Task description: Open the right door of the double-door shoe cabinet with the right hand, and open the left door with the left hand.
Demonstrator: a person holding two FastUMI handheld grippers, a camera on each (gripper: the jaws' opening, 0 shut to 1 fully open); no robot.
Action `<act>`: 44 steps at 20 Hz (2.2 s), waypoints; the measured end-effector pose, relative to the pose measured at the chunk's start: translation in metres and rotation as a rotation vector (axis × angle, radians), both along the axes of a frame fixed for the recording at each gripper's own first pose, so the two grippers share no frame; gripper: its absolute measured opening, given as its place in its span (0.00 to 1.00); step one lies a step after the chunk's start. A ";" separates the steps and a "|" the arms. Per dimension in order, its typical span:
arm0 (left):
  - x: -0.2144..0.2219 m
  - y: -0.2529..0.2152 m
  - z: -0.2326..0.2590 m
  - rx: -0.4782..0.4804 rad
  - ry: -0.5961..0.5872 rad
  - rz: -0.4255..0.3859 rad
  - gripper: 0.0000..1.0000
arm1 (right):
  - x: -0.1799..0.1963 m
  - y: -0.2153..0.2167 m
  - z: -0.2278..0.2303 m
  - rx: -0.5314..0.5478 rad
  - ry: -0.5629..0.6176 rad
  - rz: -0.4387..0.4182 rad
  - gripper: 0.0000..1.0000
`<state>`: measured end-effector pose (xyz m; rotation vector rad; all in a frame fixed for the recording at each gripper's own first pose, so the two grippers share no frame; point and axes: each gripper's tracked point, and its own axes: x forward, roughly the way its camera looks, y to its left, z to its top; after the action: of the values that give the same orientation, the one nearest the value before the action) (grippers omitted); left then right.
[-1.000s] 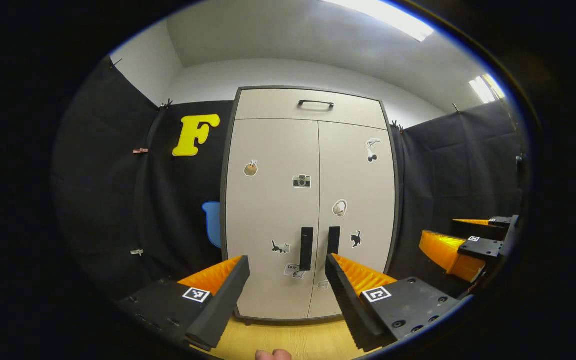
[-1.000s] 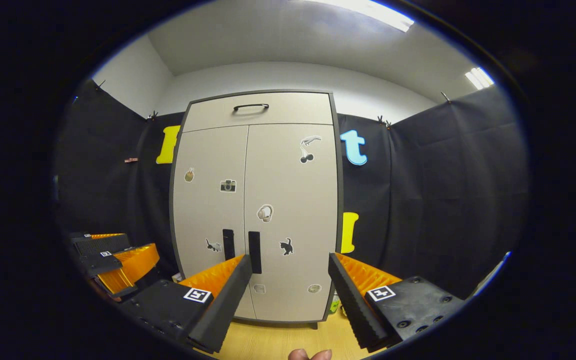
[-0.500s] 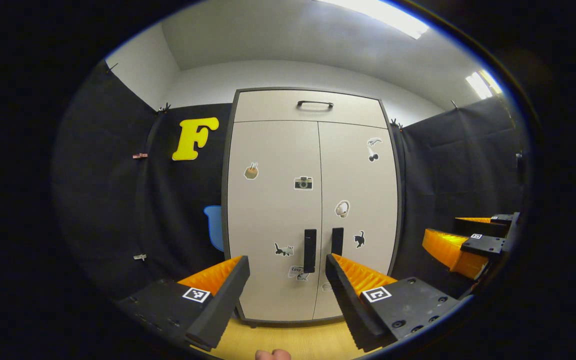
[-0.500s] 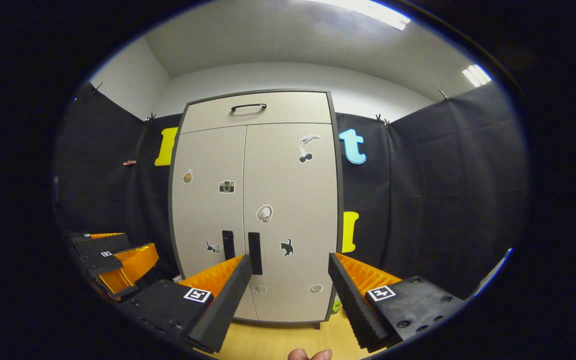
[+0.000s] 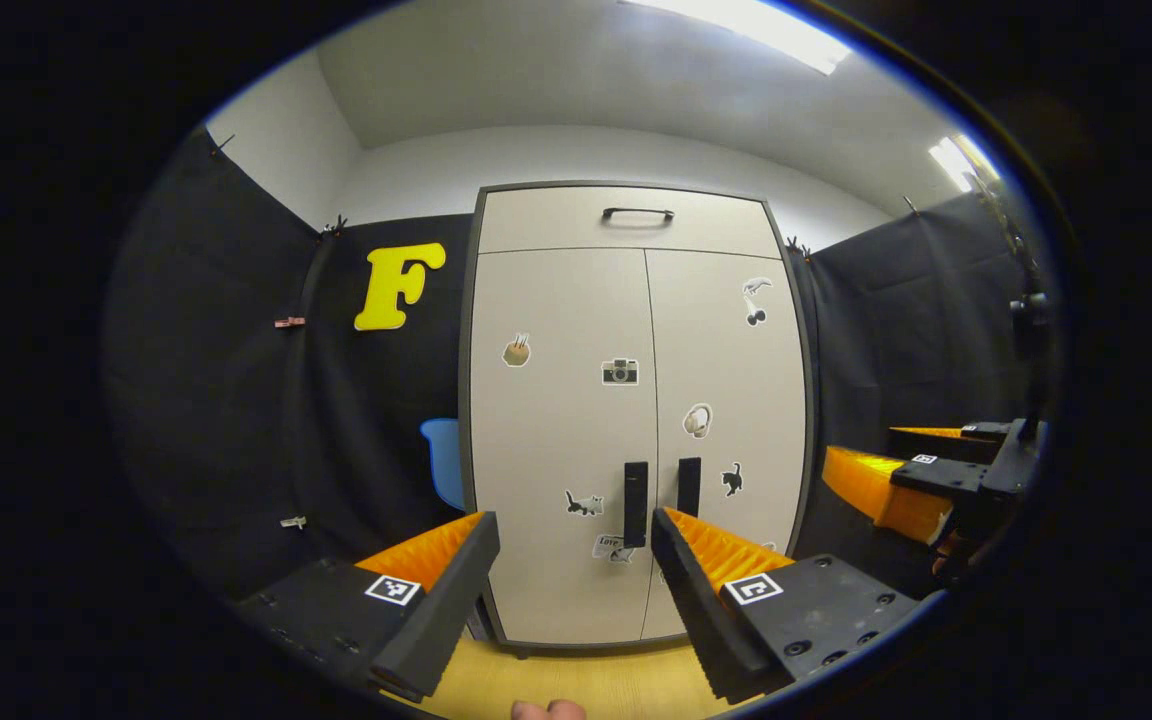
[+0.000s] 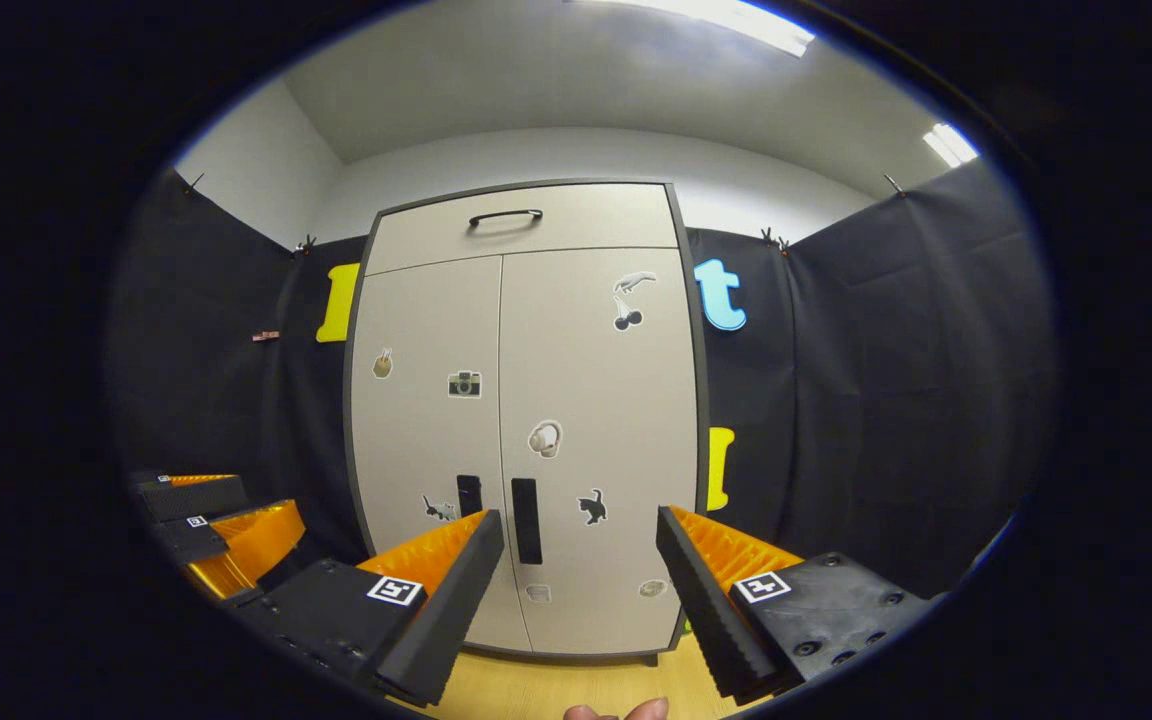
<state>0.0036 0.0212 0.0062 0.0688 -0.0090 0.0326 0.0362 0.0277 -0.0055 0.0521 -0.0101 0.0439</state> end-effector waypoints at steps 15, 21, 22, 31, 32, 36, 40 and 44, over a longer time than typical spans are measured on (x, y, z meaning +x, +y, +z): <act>-0.017 0.012 -0.035 -0.026 0.064 0.013 0.95 | 0.150 0.055 -0.080 -0.010 0.077 0.059 0.97; -0.013 0.029 -0.044 -0.061 0.071 0.025 0.95 | 0.194 0.068 -0.115 -0.040 0.109 0.051 0.97; -0.012 0.032 -0.045 -0.063 0.072 0.030 0.95 | 0.198 0.070 -0.120 -0.043 0.112 0.050 0.97; -0.013 0.055 -0.050 -0.082 0.072 0.068 0.95 | 0.218 0.071 -0.148 -0.040 0.152 -0.026 0.46; -0.013 0.056 -0.050 -0.083 0.070 0.071 0.95 | 0.222 0.074 -0.152 -0.032 0.153 -0.028 0.46; -0.016 0.056 -0.054 -0.089 0.078 0.077 0.95 | 0.220 0.072 -0.149 -0.038 0.177 -0.062 0.24; -0.024 0.055 -0.054 -0.094 0.083 0.082 0.95 | 0.219 0.072 -0.148 -0.006 0.163 -0.034 0.19; -0.034 0.056 -0.053 -0.090 0.083 0.096 0.95 | 0.214 0.072 -0.148 -0.013 0.185 -0.013 0.12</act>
<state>-0.0306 0.0771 -0.0468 -0.0194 0.0792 0.1258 0.2502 0.0997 -0.1534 0.0425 0.1744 0.0261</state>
